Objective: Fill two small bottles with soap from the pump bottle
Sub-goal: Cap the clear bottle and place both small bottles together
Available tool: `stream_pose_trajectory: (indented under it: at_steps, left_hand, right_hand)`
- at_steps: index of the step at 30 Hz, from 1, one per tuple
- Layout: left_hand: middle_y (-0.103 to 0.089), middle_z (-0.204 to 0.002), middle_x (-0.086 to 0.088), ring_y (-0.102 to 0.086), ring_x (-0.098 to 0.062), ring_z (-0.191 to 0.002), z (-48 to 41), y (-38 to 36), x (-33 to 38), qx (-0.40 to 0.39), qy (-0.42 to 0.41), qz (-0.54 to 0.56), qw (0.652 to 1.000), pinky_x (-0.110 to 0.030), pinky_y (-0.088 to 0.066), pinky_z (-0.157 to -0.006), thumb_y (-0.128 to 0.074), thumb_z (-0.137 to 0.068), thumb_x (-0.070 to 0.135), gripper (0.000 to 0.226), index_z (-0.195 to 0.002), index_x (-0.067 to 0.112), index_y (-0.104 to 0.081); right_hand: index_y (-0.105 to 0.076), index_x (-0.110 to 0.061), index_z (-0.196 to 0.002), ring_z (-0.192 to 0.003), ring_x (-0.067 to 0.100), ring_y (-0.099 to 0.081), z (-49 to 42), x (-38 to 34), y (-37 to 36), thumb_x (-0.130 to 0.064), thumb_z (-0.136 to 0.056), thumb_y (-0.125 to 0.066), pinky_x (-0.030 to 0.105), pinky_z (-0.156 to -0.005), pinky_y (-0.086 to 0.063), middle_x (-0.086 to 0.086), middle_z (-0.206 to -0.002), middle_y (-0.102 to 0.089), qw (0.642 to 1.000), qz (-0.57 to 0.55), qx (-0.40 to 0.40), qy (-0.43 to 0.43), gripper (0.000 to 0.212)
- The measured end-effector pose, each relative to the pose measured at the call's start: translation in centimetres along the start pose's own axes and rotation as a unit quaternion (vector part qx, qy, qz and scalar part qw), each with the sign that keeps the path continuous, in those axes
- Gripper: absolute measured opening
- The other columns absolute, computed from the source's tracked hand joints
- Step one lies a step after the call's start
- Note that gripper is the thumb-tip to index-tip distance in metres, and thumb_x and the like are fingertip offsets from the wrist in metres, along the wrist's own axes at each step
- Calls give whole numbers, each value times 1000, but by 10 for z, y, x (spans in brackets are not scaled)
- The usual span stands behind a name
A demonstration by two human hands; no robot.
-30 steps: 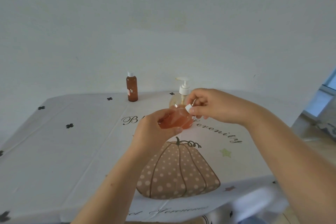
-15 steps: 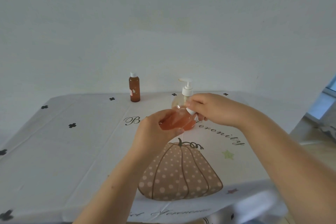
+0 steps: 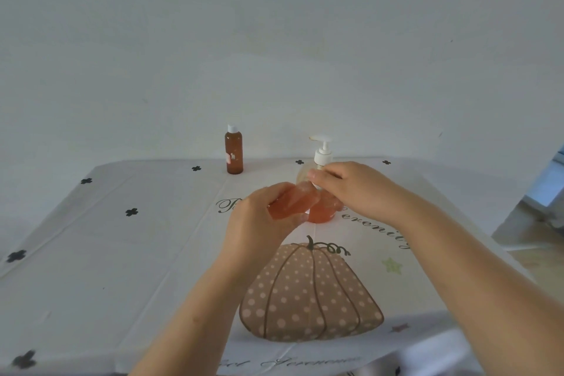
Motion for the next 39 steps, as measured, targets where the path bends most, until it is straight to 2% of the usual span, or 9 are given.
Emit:
stream_pose_trajectory:
  at_steps: [4,8,12,15,19,26,29,36,39]
  left_hand:
    - [-70,-86,23,-63,6,-85,1,5,-1,-10,4,7,1000,-14,-48,-76,-79,-77,28,28,-91,48,-66]
    - [-64,-79,39,-59,13,-77,0,9,0,-20,10,24,999,-8,-45,-70,-80,-77,24,50,-68,68,-57]
    - [-67,-75,34,-61,16,-77,0,15,-12,25,31,29,999,-4,-45,-69,-83,-75,25,37,-97,50,-69]
    - [-72,-96,19,-65,3,-91,-2,22,-19,51,42,1,998,-13,-48,-79,-82,-76,26,44,-116,36,-70]
    - [-70,-95,9,-65,-13,-88,-7,36,-24,75,32,-58,995,-30,-52,-78,-79,-80,30,31,-110,26,-69]
    - [-69,-91,19,-65,2,-80,-38,77,-59,76,83,40,993,-14,-46,-66,-79,-78,21,34,-102,41,-66]
    - [-69,-103,13,-65,-10,-95,-54,90,-76,89,91,49,991,-30,-53,-79,-79,-78,27,33,-106,41,-69]
    - [-63,-90,15,-59,-2,-83,-89,106,-112,121,145,118,975,-19,-44,-68,-71,-88,24,17,-102,31,-64]
    - [-62,-89,13,-58,-5,-82,-107,106,-127,117,151,105,976,-18,-42,-66,-68,-89,20,16,-103,27,-63]
  right_hand:
    - [-57,-35,-77,-89,26,-67,2,-1,-3,-57,-102,-43,45,-90,-51,6,-92,-69,999,-25,-20,8,36]
    - [-56,-27,-80,-70,13,-52,-1,-8,-4,-48,-105,-44,32,-69,-40,-6,-76,-55,999,-1,-23,26,35]
    - [-51,-17,-77,-63,12,-45,-10,-12,-15,-48,-104,-45,30,-59,-33,-5,-69,-46,999,-20,34,10,42]
    - [-49,-20,-75,-68,14,-50,-21,-18,-31,-47,-104,-44,30,-59,-36,-3,-72,-51,996,-45,70,-23,40]
    - [-51,-21,-78,-64,14,-52,-37,-35,-44,-53,-103,-41,35,-65,-42,-5,-67,-51,993,-66,90,-47,42]
    - [-58,-20,-99,-86,23,-71,-68,-74,-61,-54,-101,-46,49,-85,-59,4,-93,-71,984,-161,76,13,35]
    - [-59,-23,-105,-84,16,-70,-82,-80,-69,-49,-103,-46,46,-87,-59,-5,-93,-69,981,-187,56,19,29]
    - [-44,-21,-138,-90,15,-61,-136,-56,-88,-31,-101,-57,24,-62,-39,-2,-115,-63,979,-163,104,-60,40]
    - [-41,-18,-144,-109,21,-60,-159,-51,-99,-36,-98,-63,28,-79,-41,4,-133,-59,977,-174,102,-75,54]
Point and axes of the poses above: each hand's wrist, its own z-axis away from the middle knuckle, its own y-axis out of the back of the hand, x = y × z, the point moved 5 cm from there along -z, towards the middle knuckle
